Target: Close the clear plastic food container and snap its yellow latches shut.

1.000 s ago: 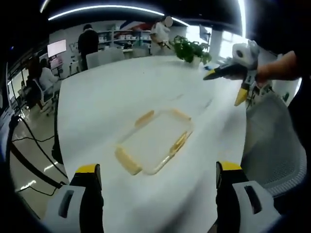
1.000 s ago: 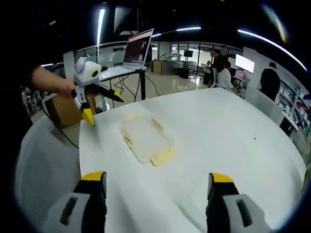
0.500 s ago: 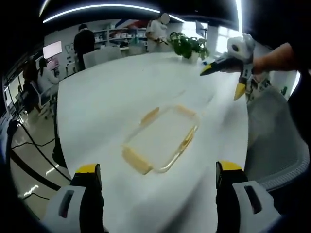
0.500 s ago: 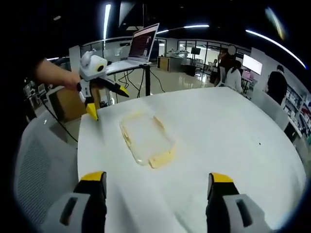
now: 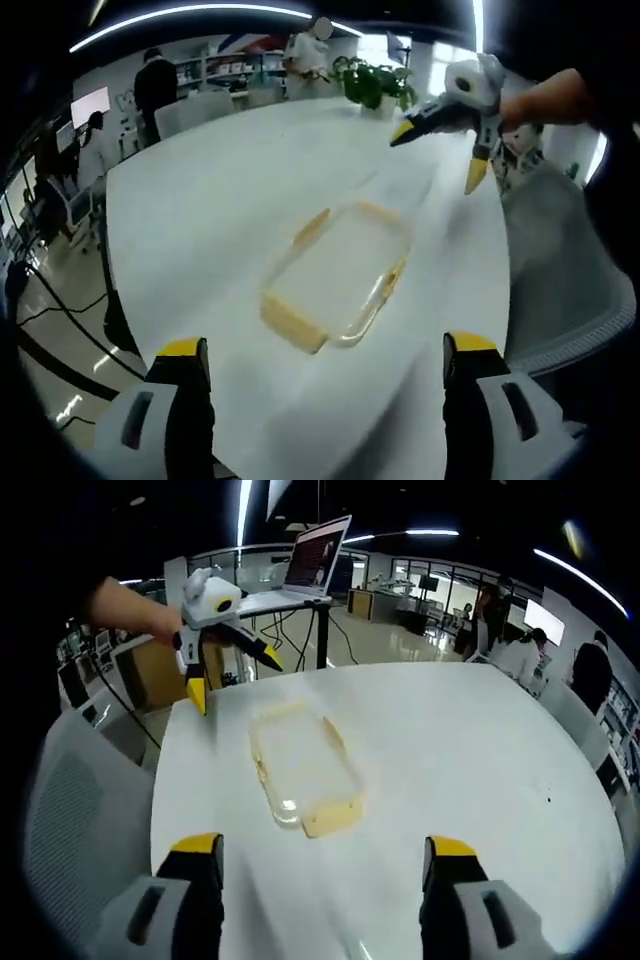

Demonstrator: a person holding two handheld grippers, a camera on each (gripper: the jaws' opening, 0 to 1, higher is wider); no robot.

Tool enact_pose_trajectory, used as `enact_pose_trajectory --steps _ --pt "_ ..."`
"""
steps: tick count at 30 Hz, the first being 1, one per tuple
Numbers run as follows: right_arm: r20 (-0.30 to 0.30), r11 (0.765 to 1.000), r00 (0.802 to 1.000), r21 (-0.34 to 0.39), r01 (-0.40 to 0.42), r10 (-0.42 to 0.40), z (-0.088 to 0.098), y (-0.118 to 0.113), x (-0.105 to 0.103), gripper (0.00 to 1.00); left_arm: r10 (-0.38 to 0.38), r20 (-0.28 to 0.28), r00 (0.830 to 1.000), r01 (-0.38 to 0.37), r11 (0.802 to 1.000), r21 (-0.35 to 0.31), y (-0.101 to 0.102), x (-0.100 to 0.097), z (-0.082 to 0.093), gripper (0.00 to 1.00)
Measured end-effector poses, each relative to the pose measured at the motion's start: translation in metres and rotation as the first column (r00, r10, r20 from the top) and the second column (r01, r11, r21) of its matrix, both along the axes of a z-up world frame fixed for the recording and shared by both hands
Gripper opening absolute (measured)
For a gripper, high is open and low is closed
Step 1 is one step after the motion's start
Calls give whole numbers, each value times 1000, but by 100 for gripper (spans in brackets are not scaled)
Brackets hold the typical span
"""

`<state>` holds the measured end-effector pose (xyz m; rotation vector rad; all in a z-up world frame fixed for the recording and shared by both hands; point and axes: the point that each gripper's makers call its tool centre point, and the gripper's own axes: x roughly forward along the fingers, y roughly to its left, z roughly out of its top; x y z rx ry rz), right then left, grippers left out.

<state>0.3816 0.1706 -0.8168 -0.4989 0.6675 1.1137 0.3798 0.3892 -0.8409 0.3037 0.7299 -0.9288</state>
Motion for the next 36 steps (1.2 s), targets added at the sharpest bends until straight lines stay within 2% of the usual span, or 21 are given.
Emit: enact_pose_trajectory --steps 8,17,22,30,32,36 --pt "-17 997 998 -33 -66 65 -12 7 8 77 -75 -22 997 76 997 25 -2 6 -6 94" --pt "-33 987 990 -74 -141 139 -18 11 15 75 -177 -47 983 180 980 83 3 12 -15 93" --pt "-47 980 984 -91 -178 174 -24 13 18 72 -216 -63 974 221 971 87 3 15 -16 91" --pt "-60 963 970 -119 -242 236 -34 19 21 63 -302 -83 950 308 948 82 -4 20 -18 86" --pt "-64 955 964 -129 -266 260 -38 20 21 61 -345 -90 934 353 929 107 -4 20 -21 81" --pt "-70 944 956 -154 -291 283 -46 23 26 60 -389 -98 916 399 906 141 -5 22 -28 78"
